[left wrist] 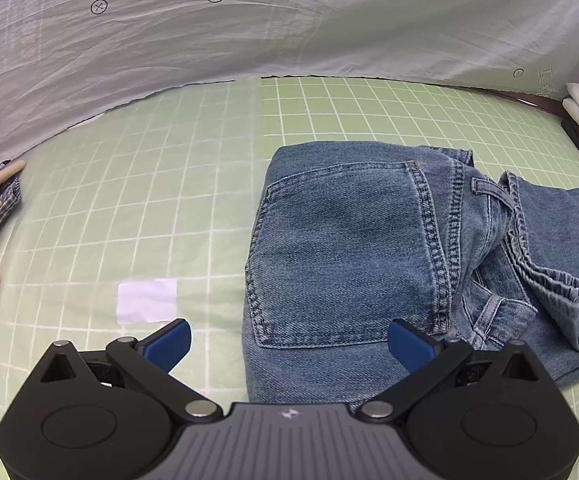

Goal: Fold clothes
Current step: 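Fold the hem over onto the jeans with the right tool and release, then grasp the folded jeans by the back pocket edge with the left tool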

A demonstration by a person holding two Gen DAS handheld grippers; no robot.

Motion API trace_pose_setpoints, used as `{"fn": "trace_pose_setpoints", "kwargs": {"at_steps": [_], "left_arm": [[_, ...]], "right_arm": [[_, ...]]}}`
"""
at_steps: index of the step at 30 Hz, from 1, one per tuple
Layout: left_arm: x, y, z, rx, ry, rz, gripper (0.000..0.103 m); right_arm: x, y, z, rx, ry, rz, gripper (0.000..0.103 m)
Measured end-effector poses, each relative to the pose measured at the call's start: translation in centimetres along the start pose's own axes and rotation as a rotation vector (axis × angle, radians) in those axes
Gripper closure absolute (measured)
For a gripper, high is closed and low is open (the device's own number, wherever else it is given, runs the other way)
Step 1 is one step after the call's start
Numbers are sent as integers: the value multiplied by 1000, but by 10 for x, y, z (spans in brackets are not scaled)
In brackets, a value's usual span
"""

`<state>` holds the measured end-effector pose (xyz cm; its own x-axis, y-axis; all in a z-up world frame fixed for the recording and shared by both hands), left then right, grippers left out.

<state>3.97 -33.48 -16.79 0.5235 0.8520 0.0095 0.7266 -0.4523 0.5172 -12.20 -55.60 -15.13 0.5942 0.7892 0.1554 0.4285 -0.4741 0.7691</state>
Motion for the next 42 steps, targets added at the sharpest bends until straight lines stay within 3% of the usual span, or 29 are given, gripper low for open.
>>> {"fn": "trace_pose_setpoints", "kwargs": {"at_steps": [2, 4, 7, 12, 14, 16, 18, 20, 21, 35, 38, 39, 42], "left_arm": [[4, 1, 1, 2, 6, -17, 0], [8, 2, 4, 6, 11, -33, 0], [15, 2, 11, 20, 27, -59, 0], [29, 0, 24, 57, 55, -105, 0], [32, -1, 30, 74, 48, -118, 0], [33, -2, 36, 89, 38, -126, 0], [32, -3, 42, 94, 17, -133, 0], [32, -4, 46, 98, -4, -139, 0], [33, -5, 47, 98, -15, -144, 0], [19, -9, 56, 134, -227, -228, 2], [16, -7, 56, 133, -277, -264, 11], [16, -7, 56, 132, -294, -276, 24], [14, -6, 52, 123, -288, -289, 41]], "right_arm": [[-9, 20, -4, -58, -12, 50, 34], [-19, 28, 5, -56, -68, 68, 34], [-35, 23, 34, 23, -187, 21, 34], [-37, -17, 65, 186, -198, 27, 33], [-21, -33, 68, 225, -184, -24, 20], [-11, -39, 67, 220, -213, -89, 20], [-8, -42, 65, 210, -246, -126, 16], [-16, -42, 66, 224, -251, -80, 2], [-21, -42, 66, 231, -253, -58, 0], [-25, -42, 70, 247, -261, -17, 0], [-24, -42, 71, 253, -258, -22, 0], [-24, -43, 71, 255, -255, -21, 0], [-25, -42, 71, 260, -247, -21, 0]]}}
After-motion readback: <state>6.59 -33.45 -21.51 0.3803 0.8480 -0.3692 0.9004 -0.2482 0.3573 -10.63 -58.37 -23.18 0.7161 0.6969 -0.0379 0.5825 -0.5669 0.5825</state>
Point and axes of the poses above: each gripper's, at about its wrist camera, not at the fingertips, and z roughly the way its jaws point, x to its left, y to its top, the point moved 8 cm from there along z, roughly the way its jaws point, and after that the axes turned 1 degree about -y, right-handed, at the moved point
